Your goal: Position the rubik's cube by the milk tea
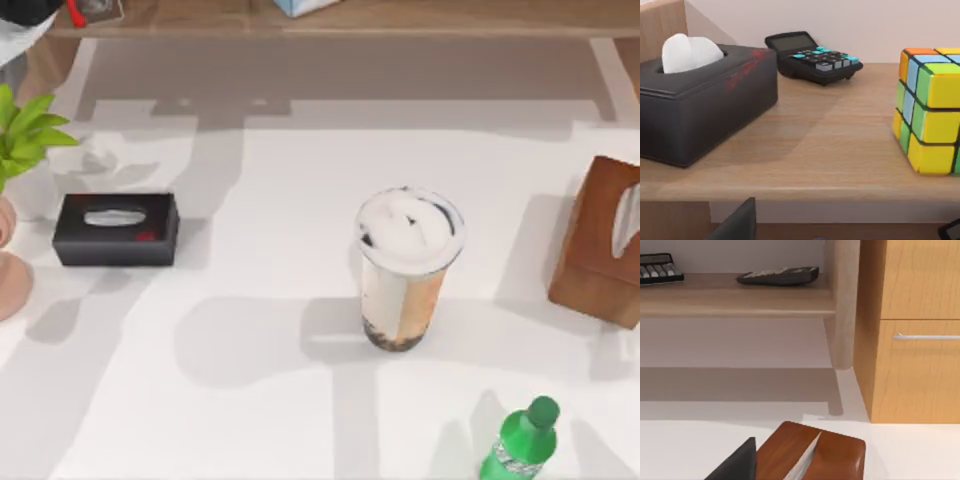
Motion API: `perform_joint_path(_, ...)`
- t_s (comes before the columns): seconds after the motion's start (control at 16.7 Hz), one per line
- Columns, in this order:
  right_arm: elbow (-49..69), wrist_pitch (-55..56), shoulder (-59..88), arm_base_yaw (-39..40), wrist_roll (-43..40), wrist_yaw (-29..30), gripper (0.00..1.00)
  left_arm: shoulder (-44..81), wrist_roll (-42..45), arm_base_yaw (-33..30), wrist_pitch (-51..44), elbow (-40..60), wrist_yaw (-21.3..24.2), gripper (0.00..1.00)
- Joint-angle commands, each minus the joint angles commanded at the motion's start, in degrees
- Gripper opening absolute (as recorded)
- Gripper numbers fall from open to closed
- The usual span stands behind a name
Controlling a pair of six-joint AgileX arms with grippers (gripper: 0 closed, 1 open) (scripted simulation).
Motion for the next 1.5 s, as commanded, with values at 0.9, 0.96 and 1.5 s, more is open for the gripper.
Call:
perform_joint_path(0.9, 0.0, 0.0, 0.0, 0.0, 0.0, 0.0, 1.0, 14.9, 0.2, -4.0, 0.3, 15.1, -3.7, 1.0)
perform_joint_path(0.96, 0.0, 0.0, 0.0, 0.0, 0.0, 0.0, 1.0, 15.4, 0.3, -3.9, -0.2, 16.2, -3.6, 1.0)
perform_joint_path(1.5, 0.0, 0.0, 0.0, 0.0, 0.0, 0.0, 1.0, 24.1, 0.3, -1.3, -3.5, 28.5, -0.9, 1.0)
